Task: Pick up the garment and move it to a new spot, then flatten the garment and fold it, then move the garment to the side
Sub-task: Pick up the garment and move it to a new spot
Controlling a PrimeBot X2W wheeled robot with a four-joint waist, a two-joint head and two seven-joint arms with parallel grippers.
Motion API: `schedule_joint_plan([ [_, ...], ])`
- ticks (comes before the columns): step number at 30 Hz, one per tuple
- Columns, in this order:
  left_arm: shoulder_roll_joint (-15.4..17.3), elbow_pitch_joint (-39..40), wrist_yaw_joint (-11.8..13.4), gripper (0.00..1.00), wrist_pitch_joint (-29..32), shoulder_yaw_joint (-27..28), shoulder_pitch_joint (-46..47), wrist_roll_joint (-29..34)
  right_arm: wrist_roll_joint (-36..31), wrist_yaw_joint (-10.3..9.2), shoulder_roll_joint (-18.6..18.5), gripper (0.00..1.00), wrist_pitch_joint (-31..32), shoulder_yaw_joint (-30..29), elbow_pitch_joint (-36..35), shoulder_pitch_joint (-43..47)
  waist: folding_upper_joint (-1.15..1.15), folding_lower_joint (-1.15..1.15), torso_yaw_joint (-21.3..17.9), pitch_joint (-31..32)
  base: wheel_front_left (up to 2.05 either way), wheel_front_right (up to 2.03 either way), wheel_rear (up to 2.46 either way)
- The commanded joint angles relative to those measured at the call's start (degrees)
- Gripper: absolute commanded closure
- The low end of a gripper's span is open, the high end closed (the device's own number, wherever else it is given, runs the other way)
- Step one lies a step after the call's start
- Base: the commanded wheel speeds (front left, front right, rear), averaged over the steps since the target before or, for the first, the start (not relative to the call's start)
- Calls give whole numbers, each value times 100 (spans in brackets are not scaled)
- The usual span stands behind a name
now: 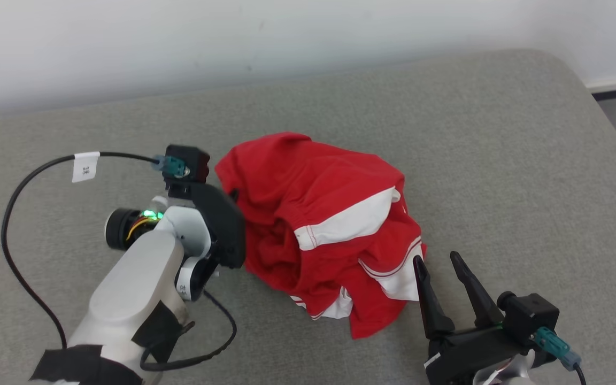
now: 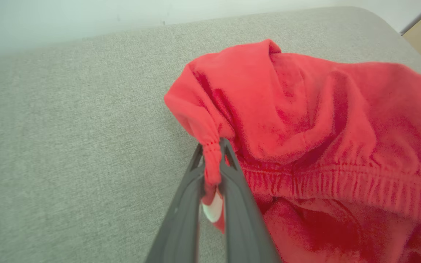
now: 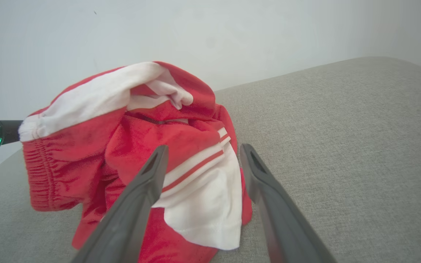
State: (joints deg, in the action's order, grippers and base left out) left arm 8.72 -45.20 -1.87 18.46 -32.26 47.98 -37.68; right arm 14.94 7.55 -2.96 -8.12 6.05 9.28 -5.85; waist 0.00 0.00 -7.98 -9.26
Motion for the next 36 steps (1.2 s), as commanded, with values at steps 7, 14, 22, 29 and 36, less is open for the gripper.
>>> schedule_joint_plan([
  [7,-3,787,-89,100,-517,67,321,64,-9,-12,14,0,66,15,-21,231,0,0,584,560,0,0,0],
  [14,273,1617,-129,100,-334,92,614,127,53,-12,15,0,76,37,-162,370,0,0,976,797,0,0,0],
  [22,837,2497,59,100,-80,442,784,24,155,-12,14,0,45,137,-367,465,0,0,1571,960,0,0,0],
  [29,1473,2623,6,100,-149,736,1115,151,237,-12,12,0,19,355,-438,318,0,0,2038,732,0,0,0],
  [36,2111,2131,-8,100,-499,1019,1309,346,170,-12,14,0,96,775,-561,-5,0,0,2171,259,0,0,0],
])
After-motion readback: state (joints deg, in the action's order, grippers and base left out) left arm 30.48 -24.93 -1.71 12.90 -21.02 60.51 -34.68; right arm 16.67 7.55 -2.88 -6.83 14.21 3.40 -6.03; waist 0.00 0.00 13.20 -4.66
